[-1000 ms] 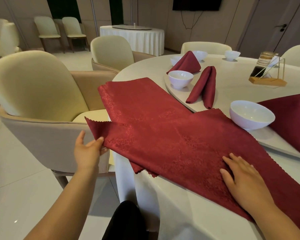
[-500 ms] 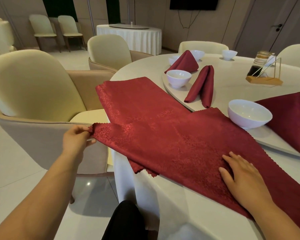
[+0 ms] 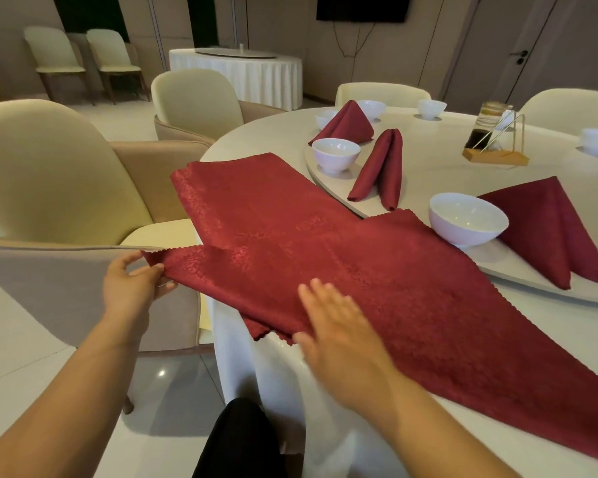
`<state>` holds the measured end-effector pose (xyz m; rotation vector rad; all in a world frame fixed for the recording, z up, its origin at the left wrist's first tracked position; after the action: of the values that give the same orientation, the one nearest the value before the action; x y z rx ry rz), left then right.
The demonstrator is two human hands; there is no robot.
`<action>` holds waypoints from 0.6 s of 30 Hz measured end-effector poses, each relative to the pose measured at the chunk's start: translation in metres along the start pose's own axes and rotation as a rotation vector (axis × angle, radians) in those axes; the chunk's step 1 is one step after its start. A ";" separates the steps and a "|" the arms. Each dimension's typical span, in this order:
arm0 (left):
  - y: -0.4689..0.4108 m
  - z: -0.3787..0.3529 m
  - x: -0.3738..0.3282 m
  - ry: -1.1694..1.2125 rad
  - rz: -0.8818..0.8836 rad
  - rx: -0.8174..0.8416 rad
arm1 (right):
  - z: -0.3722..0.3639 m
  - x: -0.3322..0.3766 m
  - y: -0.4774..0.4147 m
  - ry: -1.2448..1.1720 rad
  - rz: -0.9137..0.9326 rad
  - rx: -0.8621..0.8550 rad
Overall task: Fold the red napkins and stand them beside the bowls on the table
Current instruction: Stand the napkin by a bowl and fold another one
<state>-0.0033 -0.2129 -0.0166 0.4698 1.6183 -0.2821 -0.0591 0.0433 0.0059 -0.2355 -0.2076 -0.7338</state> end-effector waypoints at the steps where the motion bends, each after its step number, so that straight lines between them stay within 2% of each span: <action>1: 0.000 0.001 -0.001 0.005 0.005 -0.005 | -0.010 0.009 0.000 0.009 0.012 0.052; 2: -0.001 0.002 -0.001 0.009 0.010 -0.008 | -0.021 0.008 0.000 0.005 -0.013 0.075; 4: -0.003 0.004 0.000 0.004 0.020 -0.012 | -0.023 0.001 0.004 0.088 -0.035 -0.014; 6: -0.005 0.004 0.002 -0.007 0.027 -0.011 | -0.017 -0.013 0.010 0.149 -0.114 -0.021; 8: -0.007 0.004 0.002 -0.008 0.033 -0.011 | -0.018 -0.035 0.026 0.217 -0.147 0.046; 10: -0.009 0.002 0.004 0.005 0.040 -0.010 | -0.003 -0.054 0.046 0.232 -0.225 0.042; 14: -0.010 0.001 0.007 0.019 0.048 0.007 | 0.016 -0.107 0.100 0.245 -0.453 0.173; 18: -0.011 0.001 0.012 0.027 0.070 0.019 | 0.022 -0.132 0.129 0.311 -0.523 0.224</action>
<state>-0.0079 -0.2216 -0.0299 0.5456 1.6228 -0.2400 -0.0695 0.2258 -0.0263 0.1568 -0.0509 -1.2434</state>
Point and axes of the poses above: each hand's wrist, its own y-axis away from the middle knuckle, its own z-axis out of the back of the hand, x = y × z, the point moved 6 cm from there along -y, towards the middle knuckle, and after that the axes turned 2 degrees about -x, right-handed, at the moved point
